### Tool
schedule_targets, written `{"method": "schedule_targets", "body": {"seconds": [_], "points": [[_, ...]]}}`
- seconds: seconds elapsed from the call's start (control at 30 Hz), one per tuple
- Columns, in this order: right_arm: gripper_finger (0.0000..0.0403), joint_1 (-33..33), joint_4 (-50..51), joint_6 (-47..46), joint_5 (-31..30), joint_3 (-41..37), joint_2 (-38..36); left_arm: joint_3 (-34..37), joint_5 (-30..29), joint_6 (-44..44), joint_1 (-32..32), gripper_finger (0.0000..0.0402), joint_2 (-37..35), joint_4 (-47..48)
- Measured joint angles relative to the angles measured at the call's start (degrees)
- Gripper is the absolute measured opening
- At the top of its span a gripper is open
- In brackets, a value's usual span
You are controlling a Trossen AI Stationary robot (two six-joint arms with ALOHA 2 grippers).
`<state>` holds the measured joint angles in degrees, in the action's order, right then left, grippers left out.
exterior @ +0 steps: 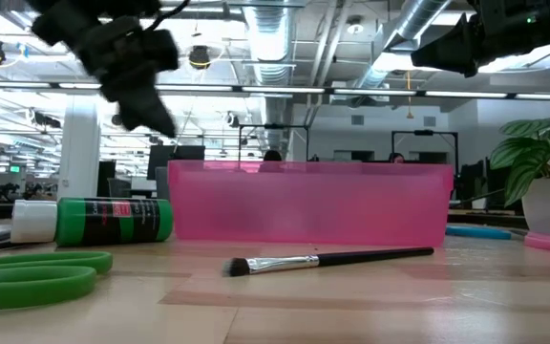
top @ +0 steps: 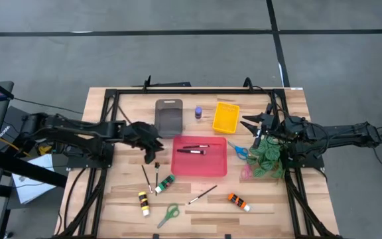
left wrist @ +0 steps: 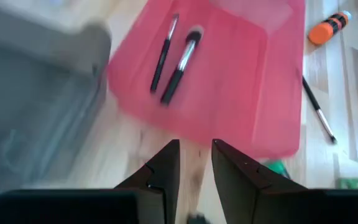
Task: Pick & Place Paint Supplies
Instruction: Put the black makeup brush into the red bin
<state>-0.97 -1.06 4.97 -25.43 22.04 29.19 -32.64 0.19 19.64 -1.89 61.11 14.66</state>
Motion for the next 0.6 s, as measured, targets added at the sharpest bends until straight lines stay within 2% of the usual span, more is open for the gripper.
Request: {"method": "schedule_targets", "body": {"seconds": [0.27,0.6], "points": [[0.0098,0.02,0.2,0.0,-0.02,0.0,0.0,9.9,7.26,9.81,0.02,0.0086,-6.18,-0.34],[0.0098,0.04,0.19,-0.01,-0.02,0.0,0.01,13.42,7.73,18.81,3.5,0.0086,-4.04,-4.91]]}}
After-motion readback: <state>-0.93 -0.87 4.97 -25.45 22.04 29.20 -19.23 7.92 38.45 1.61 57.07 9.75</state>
